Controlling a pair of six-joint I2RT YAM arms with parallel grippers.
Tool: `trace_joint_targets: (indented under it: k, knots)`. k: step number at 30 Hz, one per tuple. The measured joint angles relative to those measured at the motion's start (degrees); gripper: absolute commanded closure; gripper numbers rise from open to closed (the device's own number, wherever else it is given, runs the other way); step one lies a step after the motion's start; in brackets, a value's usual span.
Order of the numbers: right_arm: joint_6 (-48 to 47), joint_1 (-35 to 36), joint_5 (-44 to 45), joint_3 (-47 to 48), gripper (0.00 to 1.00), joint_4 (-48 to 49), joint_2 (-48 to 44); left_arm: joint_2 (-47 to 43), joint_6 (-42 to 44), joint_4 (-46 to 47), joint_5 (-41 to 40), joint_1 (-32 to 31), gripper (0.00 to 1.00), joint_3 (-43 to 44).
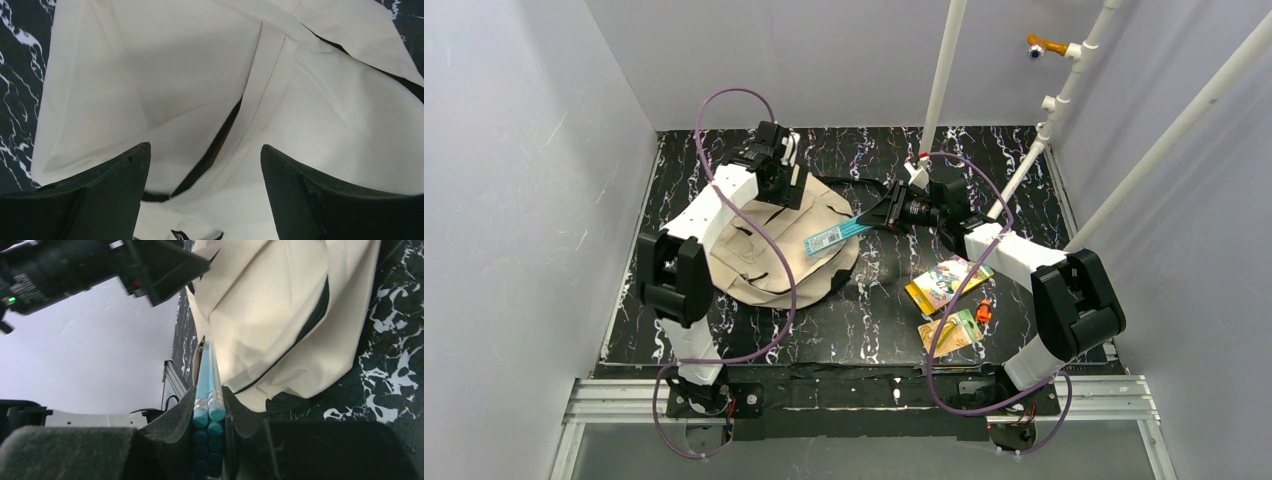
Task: Pack the student bag
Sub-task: Place the stationery in the student bag.
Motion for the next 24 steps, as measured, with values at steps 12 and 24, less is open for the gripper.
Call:
trace_joint_targets:
  k: [12,24]
  knots:
    - [2.6,0.0,-0.8,0.0,0.99,5.4,1.2,4.1,6.9,1.5,-2.8,0.0,0.44,1.9]
    - [3.6,0.2,-0.9,0.1,0.99,6.9,2.3,4.2,7.9,2.5,-3.7,0.0,0.64,-2.2]
